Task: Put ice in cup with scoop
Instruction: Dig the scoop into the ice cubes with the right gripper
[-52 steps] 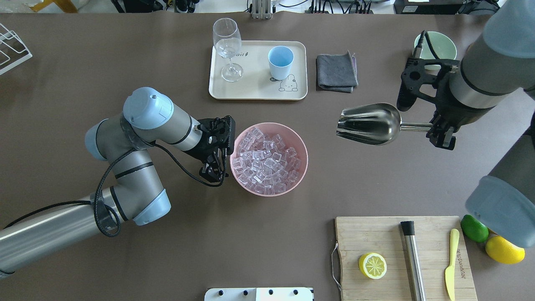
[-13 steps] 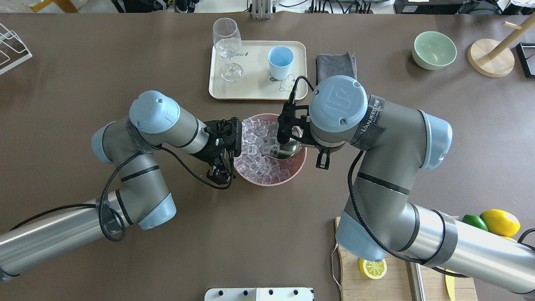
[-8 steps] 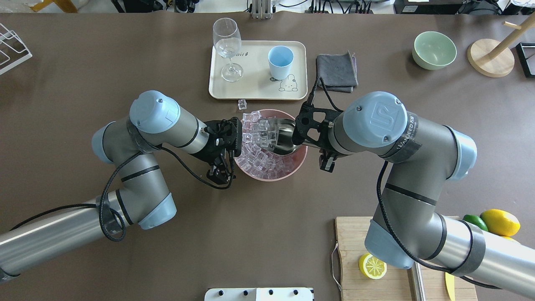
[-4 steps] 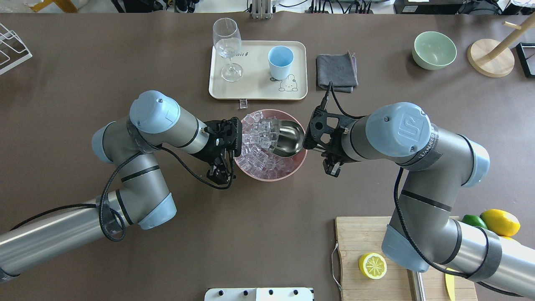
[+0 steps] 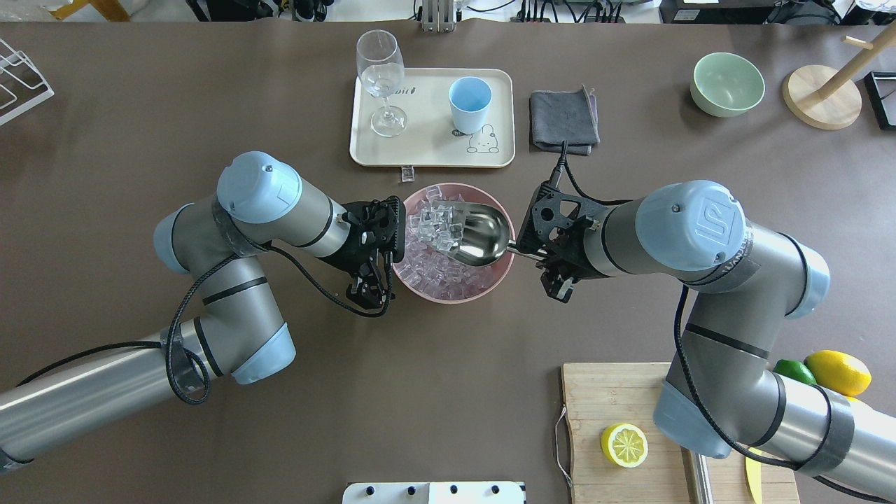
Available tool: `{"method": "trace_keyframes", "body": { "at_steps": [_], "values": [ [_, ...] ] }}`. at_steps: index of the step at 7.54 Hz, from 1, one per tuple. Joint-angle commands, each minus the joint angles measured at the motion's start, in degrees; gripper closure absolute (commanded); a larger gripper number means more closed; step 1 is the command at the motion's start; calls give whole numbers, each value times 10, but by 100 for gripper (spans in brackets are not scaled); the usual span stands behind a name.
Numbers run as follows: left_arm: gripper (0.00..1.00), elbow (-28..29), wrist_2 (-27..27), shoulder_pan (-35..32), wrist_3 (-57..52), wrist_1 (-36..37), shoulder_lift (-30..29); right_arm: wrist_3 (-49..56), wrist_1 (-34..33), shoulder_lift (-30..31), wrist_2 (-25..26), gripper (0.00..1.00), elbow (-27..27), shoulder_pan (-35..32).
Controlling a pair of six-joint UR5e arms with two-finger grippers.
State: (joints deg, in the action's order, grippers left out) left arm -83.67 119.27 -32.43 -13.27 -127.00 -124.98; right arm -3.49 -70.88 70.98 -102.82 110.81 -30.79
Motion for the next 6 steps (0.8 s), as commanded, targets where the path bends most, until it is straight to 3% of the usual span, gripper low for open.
{"method": "trace_keyframes", "body": {
  "at_steps": [1, 4, 6],
  "values": [
    [1, 0, 0, -1, 0, -1, 0, -44, 69, 27, -23, 100, -2, -1],
    [1, 1, 0, 0, 0, 0, 0, -112, 157, 64, -26, 100, -2, -1],
    [1, 0, 0, 0, 0, 0, -1, -147, 174, 70, -33, 100, -2, -2]
  ]
}}
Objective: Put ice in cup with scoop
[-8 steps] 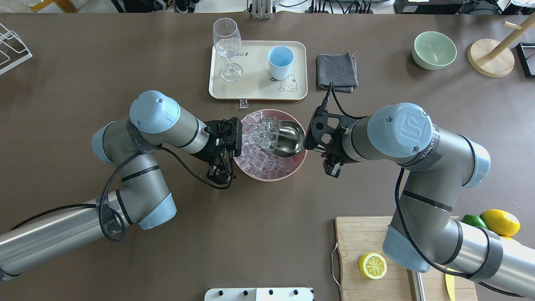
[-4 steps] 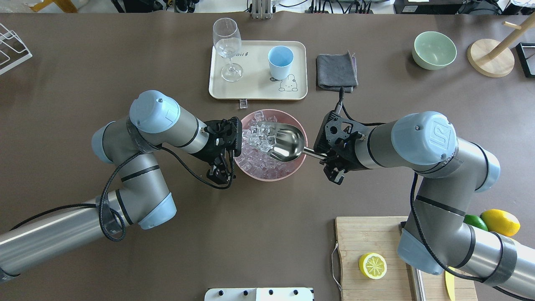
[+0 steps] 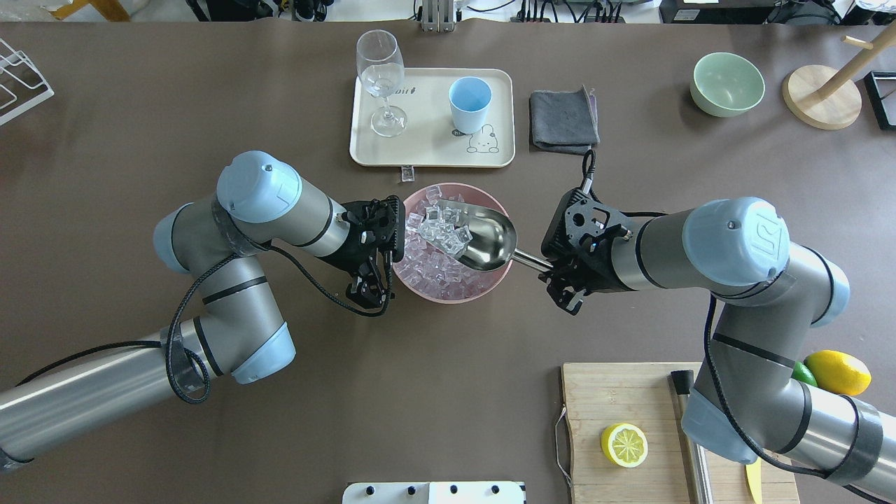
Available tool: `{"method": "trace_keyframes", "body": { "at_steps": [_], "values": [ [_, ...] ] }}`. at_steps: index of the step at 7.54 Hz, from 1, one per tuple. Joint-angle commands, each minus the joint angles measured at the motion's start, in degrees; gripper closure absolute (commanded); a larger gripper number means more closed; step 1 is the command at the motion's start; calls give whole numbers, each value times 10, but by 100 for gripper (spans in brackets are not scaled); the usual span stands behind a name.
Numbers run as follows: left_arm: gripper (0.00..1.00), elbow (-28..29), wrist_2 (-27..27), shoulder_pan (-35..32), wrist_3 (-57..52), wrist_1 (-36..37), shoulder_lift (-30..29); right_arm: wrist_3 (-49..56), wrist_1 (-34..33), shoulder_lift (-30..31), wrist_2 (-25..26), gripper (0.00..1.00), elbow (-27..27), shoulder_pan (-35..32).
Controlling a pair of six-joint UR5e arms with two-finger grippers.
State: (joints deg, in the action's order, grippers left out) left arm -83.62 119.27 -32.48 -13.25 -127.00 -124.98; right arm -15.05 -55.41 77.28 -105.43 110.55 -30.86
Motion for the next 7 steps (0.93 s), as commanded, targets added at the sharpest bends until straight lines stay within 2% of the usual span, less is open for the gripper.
{"method": "trace_keyframes", "body": {
  "at_steps": [1, 5, 7],
  "values": [
    [1, -1, 0, 0, 1, 0, -1, -48, 19, 4, -13, 100, 1, -16],
    [1, -7, 3, -7, 2, 0, 4, -80, 8, -23, -55, 100, -3, -82],
    [1, -52, 13, -19, -4, 1, 48, -77, -112, -70, -95, 100, -8, -127]
  ]
}}
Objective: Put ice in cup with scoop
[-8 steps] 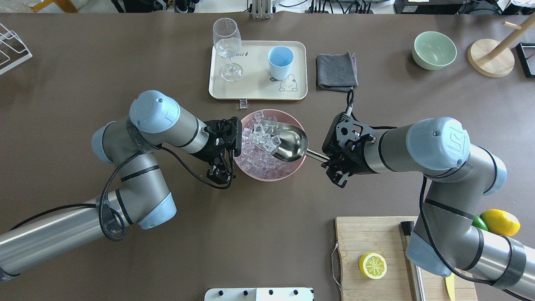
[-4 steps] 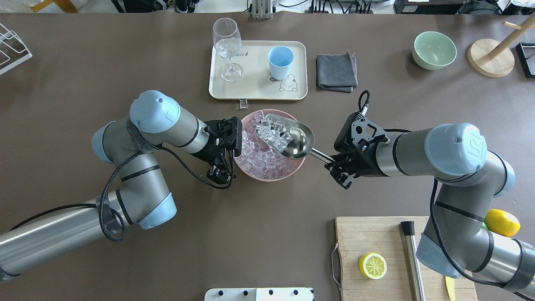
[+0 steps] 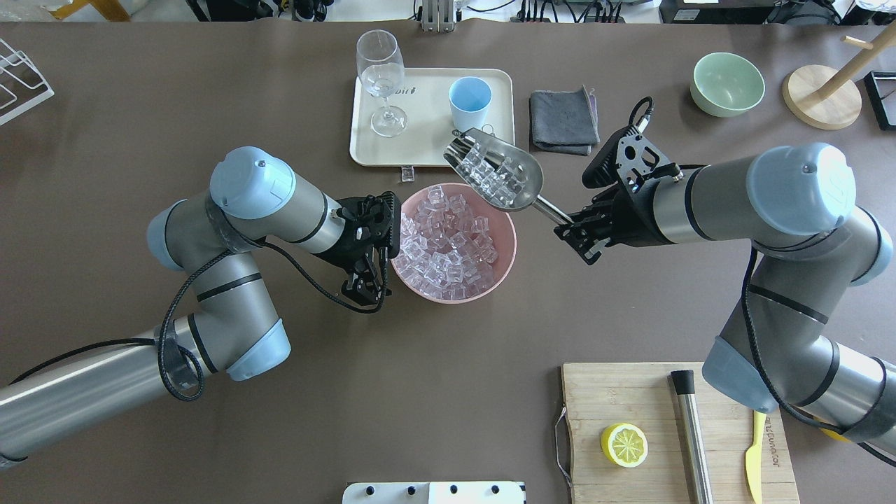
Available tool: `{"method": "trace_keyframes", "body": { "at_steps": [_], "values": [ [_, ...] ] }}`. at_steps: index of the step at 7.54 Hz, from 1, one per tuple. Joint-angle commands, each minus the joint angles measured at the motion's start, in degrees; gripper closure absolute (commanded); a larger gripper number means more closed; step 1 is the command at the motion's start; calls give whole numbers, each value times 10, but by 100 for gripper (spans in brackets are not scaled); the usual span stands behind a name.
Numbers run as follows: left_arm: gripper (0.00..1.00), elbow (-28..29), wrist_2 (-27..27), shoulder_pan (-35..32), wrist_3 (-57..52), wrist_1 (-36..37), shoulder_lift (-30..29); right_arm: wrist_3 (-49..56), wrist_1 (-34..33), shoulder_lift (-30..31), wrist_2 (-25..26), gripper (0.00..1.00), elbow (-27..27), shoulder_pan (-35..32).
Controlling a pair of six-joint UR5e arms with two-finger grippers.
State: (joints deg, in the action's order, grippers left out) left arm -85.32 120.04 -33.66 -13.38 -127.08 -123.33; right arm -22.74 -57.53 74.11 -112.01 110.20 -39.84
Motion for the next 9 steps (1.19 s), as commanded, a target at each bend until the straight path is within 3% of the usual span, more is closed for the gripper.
{"method": "trace_keyframes", "body": {
  "at_steps": [1, 4, 6, 8, 9],
  "values": [
    [1, -36, 6, -9, -2, 4, 32, 1, -118, -55, -33, 100, -20, -52],
    [1, -104, 30, -37, -2, 96, 52, 11, -139, -130, -63, 100, -136, -91],
    [1, -163, 20, -53, -2, 116, 112, 44, -182, -144, -70, 100, -150, -101],
    [1, -211, 17, -76, 0, 250, 113, 101, -301, -190, -84, 100, -148, -102],
    [1, -212, 17, -85, 5, 263, 112, 117, -316, -192, -83, 100, -147, -102]
  ]
}}
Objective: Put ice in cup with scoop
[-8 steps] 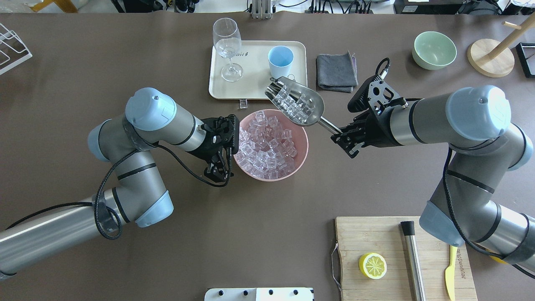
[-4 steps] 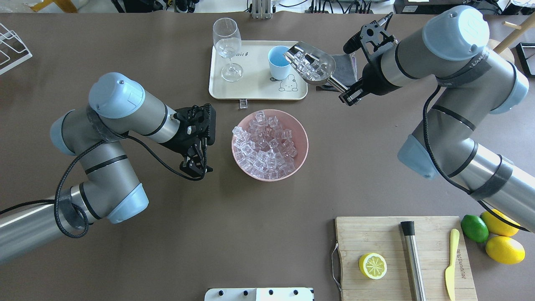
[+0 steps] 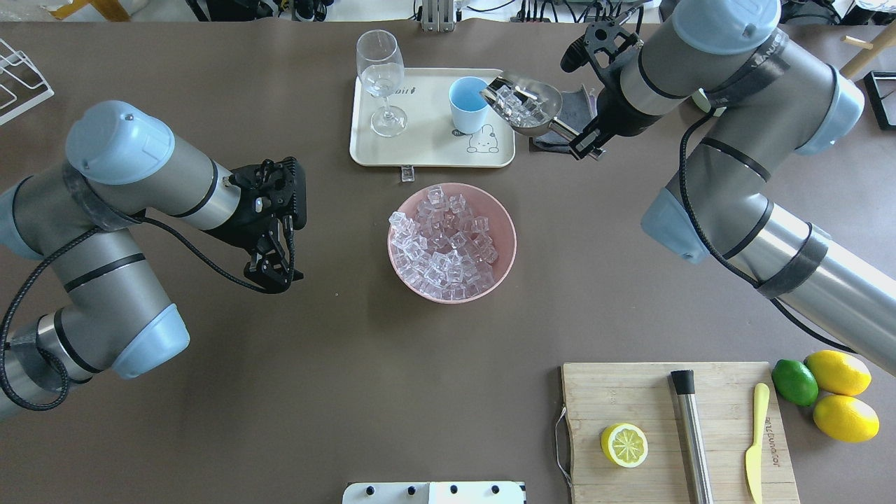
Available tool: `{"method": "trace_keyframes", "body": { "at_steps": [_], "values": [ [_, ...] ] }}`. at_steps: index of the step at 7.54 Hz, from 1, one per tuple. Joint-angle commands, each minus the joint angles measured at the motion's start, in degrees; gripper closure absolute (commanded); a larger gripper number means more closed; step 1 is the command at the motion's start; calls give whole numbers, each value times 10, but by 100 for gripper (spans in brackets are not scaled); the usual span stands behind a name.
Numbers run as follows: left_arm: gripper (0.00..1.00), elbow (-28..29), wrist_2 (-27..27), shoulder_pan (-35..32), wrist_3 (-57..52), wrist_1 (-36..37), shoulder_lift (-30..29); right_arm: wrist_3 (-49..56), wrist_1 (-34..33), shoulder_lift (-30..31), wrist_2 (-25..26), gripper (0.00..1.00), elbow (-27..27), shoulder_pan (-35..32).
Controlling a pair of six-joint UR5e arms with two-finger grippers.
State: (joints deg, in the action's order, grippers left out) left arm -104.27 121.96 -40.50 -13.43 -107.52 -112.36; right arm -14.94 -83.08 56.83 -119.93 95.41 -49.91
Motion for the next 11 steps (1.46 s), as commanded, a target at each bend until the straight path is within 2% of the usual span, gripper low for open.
{"method": "trace_keyframes", "body": {
  "at_steps": [1, 2, 3, 4, 5, 6, 7, 8, 10, 11],
  "values": [
    [1, -22, -2, -24, 7, 70, 5, 53, -80, -27, -5, 100, 0, -1],
    [1, -25, -8, -29, 30, 70, 4, 94, -137, -43, -7, 100, -1, -8],
    [1, -33, -2, -56, 98, 71, 16, 103, -160, -56, -33, 100, -12, -20],
    [1, -54, 19, -70, 161, 70, 46, 104, -175, -71, -46, 100, -22, -26],
    [1, -52, 40, -108, 204, 67, 73, 104, -178, -73, -47, 100, -23, -26],
    [1, -45, 40, -130, 225, 71, 85, 104, -187, -81, -46, 100, -23, -27],
    [1, -42, 42, -192, 231, 71, 108, 104, -189, -85, -45, 100, -27, -27],
    [1, -29, 49, -291, 228, 70, 128, 105, -194, -106, -43, 100, -56, -27],
    [1, -27, 160, -417, 226, 70, 195, 139, -253, -137, -42, 100, -74, -28],
    [1, -26, 161, -456, 219, 70, 215, 152, -274, -150, -42, 100, -82, -30]
  ]
}}
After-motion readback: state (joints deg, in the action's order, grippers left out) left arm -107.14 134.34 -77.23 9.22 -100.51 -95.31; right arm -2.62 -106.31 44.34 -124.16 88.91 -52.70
